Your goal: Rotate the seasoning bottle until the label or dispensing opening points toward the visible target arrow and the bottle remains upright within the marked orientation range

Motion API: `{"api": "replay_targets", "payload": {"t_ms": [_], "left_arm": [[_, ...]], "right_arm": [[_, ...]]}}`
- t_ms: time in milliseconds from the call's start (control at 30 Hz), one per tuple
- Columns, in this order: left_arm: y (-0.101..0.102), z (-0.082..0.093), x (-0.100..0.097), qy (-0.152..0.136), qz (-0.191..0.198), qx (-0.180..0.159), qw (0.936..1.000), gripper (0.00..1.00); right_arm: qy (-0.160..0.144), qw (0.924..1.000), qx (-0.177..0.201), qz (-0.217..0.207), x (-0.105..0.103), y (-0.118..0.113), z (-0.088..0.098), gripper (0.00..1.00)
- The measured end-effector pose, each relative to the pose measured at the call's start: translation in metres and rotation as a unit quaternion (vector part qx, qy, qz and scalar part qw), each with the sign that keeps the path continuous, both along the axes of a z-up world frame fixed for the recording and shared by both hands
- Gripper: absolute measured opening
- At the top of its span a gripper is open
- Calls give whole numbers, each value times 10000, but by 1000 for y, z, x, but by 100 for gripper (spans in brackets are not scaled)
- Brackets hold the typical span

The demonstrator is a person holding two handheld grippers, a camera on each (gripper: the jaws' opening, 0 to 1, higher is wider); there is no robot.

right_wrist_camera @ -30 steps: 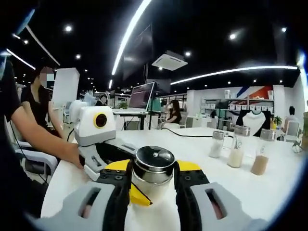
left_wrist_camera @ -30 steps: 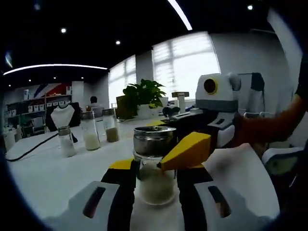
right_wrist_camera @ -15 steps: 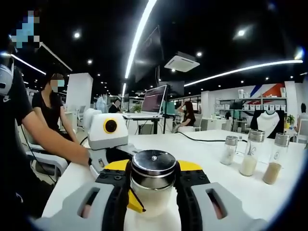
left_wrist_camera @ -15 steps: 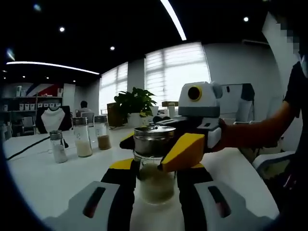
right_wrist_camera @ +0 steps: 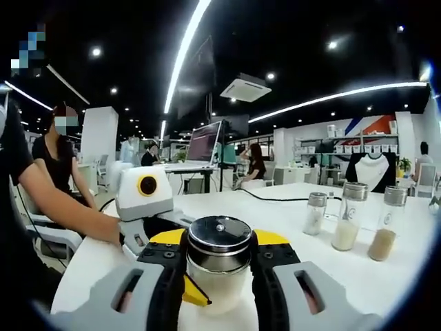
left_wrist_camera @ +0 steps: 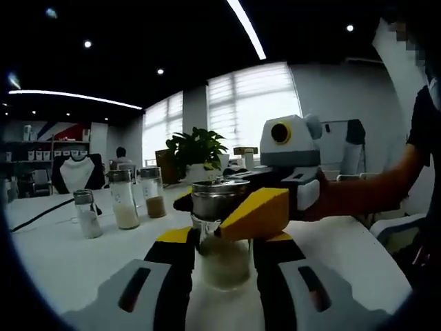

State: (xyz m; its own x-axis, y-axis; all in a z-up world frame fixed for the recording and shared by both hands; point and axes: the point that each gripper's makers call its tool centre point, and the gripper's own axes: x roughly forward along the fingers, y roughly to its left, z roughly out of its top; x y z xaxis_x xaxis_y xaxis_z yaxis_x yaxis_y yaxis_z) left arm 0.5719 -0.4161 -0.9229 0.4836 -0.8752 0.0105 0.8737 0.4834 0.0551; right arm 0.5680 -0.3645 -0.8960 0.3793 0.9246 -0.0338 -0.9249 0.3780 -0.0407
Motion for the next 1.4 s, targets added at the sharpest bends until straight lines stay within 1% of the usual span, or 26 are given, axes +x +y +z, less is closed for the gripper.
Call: {"api": "replay_targets", "payload": {"t_ms": [33,67,100,133,200,267,367,433,500,567,600,700,767,833,933,1067,1133,1167,1200,1233,1267,1300,1333,1367,1400], "left_arm": [[1,1,4,-21,114,-4,9999,41],[5,0,12,25,339,-21,9994,43],[6,0,15,43,427,-18,9991,43],[8,0,18,25,515,-26,9987,43],[9,1,23,-63,695,27,9976,43],[13,1,29,-109,1013,87,9948,45],[8,2,32,-151,1196,114,9926,42],[6,1,37,-209,1411,216,9895,40],[8,0,41,-194,1569,247,9871,40],[8,0,42,-155,1619,242,9864,39],[9,-2,44,-144,1701,288,9849,40],[12,-1,46,-281,1837,431,9816,39],[15,-1,48,-379,1967,531,9783,39],[16,-1,48,-433,1985,587,9774,38],[17,-3,49,-440,2023,649,9762,37],[18,-6,49,-439,2055,748,9748,36],[16,-8,47,-273,1988,662,9774,36],[16,-9,47,-279,1985,684,9773,36],[16,-10,47,-296,2005,749,9764,36],[16,-10,47,-308,2012,776,9760,36],[16,-10,47,-290,1991,746,9767,36],[14,-8,44,-130,1910,562,9799,35],[14,-8,44,-71,1901,503,9805,35],[15,-7,43,-36,1899,487,9806,35],[15,-8,42,22,1905,490,9805,35]], "right_arm": [[2,10000,6,-35,2,0,0,33],[18,9998,25,-196,9,0,1,33],[16,9996,38,-274,12,-1,2,33],[25,9991,64,-428,17,-2,3,33],[12,9982,121,-583,21,-2,6,33],[-24,9972,151,-737,25,-2,8,33],[-25,9958,212,-896,30,-1,13,33],[-141,9942,209,-1044,33,0,17,33],[-172,9933,213,-1118,33,1,18,33],[-235,9925,180,-1182,34,3,19,33],[-254,9918,126,-1247,36,3,18,33],[-214,9897,95,-1412,41,4,17,33],[-184,9883,148,-1510,43,4,17,33],[-176,9855,215,-1675,46,4,16,33],[-155,9802,335,-1947,50,3,14,33],[-190,9767,386,-2105,52,3,11,33],[-263,9755,465,-2133,50,1,10,33],[-241,9755,575,-2110,50,0,9,33],[-133,9755,656,-2095,51,-1,9,33],[-1,9755,659,-2097,52,-2,8,33],[-48,9757,652,-2090,52,-3,9,33],[-106,9765,675,-2042,51,-3,10,34],[-133,9772,677,-2009,50,-3,11,34],[-185,9793,696,-1889,48,-2,11,34],[-174,9814,693,-1784,47,-1,10,34]]}}
